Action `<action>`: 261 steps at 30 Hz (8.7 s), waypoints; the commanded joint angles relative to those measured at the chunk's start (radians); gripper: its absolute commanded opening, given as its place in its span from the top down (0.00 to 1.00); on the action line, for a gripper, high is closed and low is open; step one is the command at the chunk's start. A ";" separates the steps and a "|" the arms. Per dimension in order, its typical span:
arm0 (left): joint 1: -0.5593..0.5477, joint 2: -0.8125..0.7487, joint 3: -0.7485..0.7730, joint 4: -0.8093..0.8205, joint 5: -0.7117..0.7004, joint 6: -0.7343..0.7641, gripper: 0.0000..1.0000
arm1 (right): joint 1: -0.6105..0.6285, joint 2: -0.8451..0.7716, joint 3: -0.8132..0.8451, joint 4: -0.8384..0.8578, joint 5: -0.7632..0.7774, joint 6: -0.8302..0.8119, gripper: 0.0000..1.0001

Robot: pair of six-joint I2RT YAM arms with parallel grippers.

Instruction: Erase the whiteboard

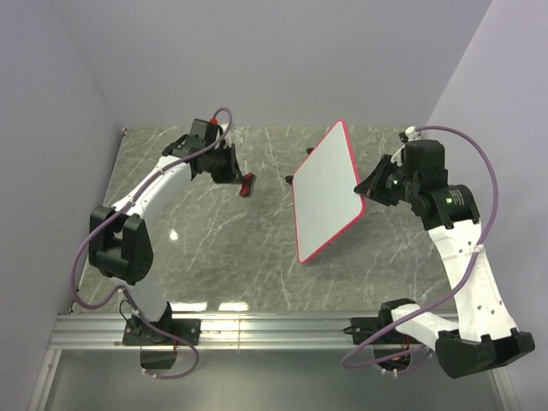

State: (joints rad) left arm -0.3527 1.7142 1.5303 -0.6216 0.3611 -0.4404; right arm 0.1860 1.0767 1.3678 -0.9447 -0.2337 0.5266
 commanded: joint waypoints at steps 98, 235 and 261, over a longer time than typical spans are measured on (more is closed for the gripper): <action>-0.086 0.280 -0.076 -0.066 -0.321 -0.064 0.01 | -0.051 -0.228 -0.599 0.373 0.154 0.021 1.00; -0.023 0.203 -0.010 -0.078 -0.226 0.057 0.01 | -0.022 0.161 -0.107 0.548 0.230 0.524 1.00; -0.025 0.196 0.021 -0.098 -0.225 0.040 0.01 | -0.145 -0.161 -0.055 0.030 0.186 0.151 1.00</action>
State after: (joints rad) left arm -0.3782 1.9282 1.5059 -0.7235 0.1314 -0.4042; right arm 0.0479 0.9848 1.2655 -1.0149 -0.0216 0.7319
